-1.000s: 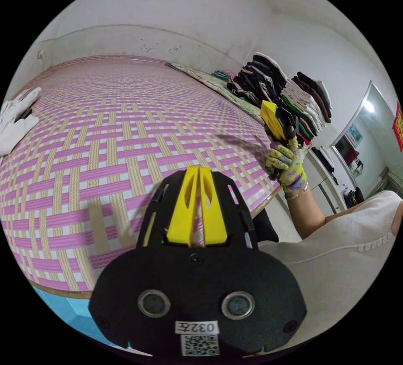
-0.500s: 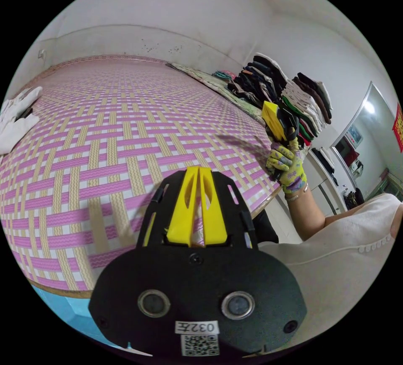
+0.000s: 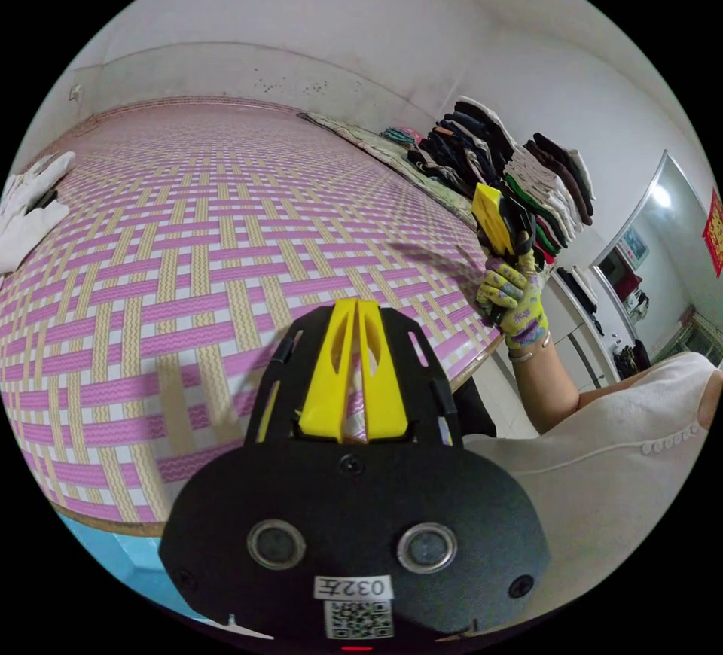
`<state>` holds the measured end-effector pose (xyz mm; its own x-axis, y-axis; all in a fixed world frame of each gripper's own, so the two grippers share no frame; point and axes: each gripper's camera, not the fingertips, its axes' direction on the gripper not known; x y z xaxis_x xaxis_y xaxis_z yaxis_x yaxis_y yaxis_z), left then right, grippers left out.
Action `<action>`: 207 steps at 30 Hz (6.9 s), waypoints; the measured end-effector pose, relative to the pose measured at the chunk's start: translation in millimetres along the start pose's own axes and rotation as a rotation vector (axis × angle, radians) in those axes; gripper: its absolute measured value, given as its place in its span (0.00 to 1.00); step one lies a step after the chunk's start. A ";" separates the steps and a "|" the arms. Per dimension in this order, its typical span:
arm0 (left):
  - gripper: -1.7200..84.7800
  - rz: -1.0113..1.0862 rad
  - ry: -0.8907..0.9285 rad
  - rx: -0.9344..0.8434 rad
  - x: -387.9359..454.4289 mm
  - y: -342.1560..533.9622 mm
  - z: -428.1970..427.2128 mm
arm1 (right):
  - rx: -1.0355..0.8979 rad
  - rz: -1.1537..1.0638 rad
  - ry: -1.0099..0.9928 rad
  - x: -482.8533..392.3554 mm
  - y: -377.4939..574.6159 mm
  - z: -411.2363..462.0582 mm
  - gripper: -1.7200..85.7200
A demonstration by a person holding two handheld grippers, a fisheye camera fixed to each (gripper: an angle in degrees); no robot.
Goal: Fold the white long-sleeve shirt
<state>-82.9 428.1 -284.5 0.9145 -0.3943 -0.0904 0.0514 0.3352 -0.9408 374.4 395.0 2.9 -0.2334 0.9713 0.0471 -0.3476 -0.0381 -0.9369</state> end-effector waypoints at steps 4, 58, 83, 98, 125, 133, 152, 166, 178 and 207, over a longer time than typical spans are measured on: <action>0.01 -0.004 0.001 0.003 -0.9 3.3 0.8 | -0.017 0.005 -0.003 1.1 0.2 1.4 0.01; 0.01 0.030 0.642 -0.087 -78.6 -132.9 33.5 | 0.309 -0.028 0.138 -27.2 85.3 14.2 0.01; 0.14 0.036 -0.134 -0.063 -77.1 -12.1 -132.7 | -0.849 -0.565 0.521 -142.2 130.0 366.6 0.15; 0.07 0.135 -0.127 -0.177 -39.7 -40.9 -108.7 | -0.509 -0.662 0.922 -184.5 43.8 321.1 0.01; 0.05 -0.043 -0.784 -0.167 -89.4 -286.1 -176.1 | -0.324 0.055 0.769 -105.8 142.5 112.4 0.08; 0.01 -0.340 -0.662 -0.101 -166.7 -222.4 -167.9 | -0.469 -0.003 0.675 -114.3 188.2 126.7 0.11; 0.01 -0.002 -0.269 -0.395 -50.2 -115.7 -66.5 | -0.689 -0.287 0.735 -119.7 222.4 145.5 0.06; 0.01 -0.002 -0.182 -0.397 -65.4 -124.7 -70.4 | -0.315 -0.121 0.597 -186.1 249.8 -154.7 0.02; 0.01 0.118 -0.217 -0.390 -21.7 -93.1 -94.8 | -0.270 -0.057 0.628 -109.7 205.4 -67.8 0.01; 0.01 0.112 -0.162 -0.145 10.2 -62.7 -149.9 | -0.436 -0.003 0.876 -118.6 161.5 39.8 0.01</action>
<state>-136.9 274.7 -275.4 0.9642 -0.2157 -0.1539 -0.1009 0.2383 -0.9659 309.7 264.3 -140.2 0.5851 0.8088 -0.0587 0.0607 -0.1159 -0.9914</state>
